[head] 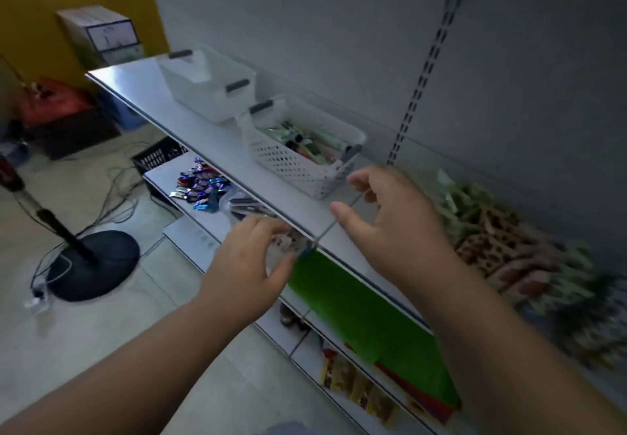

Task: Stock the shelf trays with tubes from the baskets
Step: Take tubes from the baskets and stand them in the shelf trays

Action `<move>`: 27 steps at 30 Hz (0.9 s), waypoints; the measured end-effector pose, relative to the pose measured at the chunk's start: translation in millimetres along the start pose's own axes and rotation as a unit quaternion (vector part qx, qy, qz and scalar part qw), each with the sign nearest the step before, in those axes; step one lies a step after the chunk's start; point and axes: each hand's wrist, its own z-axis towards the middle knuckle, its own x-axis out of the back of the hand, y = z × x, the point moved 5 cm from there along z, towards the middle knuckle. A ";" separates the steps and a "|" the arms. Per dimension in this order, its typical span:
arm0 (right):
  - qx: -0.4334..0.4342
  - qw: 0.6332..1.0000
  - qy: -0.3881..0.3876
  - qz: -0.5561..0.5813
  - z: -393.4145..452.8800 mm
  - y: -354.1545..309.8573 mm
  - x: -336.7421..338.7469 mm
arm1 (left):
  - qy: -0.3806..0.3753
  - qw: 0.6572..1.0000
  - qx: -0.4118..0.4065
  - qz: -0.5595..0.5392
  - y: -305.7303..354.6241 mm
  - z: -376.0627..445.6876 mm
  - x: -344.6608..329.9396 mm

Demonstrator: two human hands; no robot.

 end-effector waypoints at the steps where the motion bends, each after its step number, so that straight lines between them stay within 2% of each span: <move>1: -0.005 1.000 -0.003 0.000 11.1 -6.8 -7.6 | -0.006 1.000 0.002 -0.004 -10.1 9.4 8.1; 7: -0.053 0.998 -0.009 -0.015 70.2 -1.6 -33.0 | -0.026 0.999 -0.018 -0.026 -43.7 77.5 12.6; 10: -0.038 0.999 -0.006 -0.030 115.0 10.8 -46.0 | -0.020 0.999 -0.002 -0.037 -55.5 112.7 6.6; 13: -0.046 0.997 -0.038 -0.054 165.9 22.3 -65.5 | -0.036 0.998 -0.017 -0.045 -66.9 142.2 12.9; 15: -0.066 0.991 -0.088 -0.083 195.7 30.4 -86.0 | -0.036 0.997 -0.050 -0.045 -78.1 164.0 20.6; 20: -0.126 0.940 -0.244 -0.205 238.6 49.3 -143.3 | -0.055 0.992 -0.080 -0.075 -114.2 228.4 21.3; 26: -0.269 0.882 -0.312 -0.226 250.9 55.9 -154.6 | -0.134 0.964 -0.210 -0.096 -127.9 298.5 14.9; 27: -0.283 0.885 -0.294 -0.222 248.6 51.5 -150.6 | -0.152 0.958 -0.226 -0.088 -127.5 307.4 14.3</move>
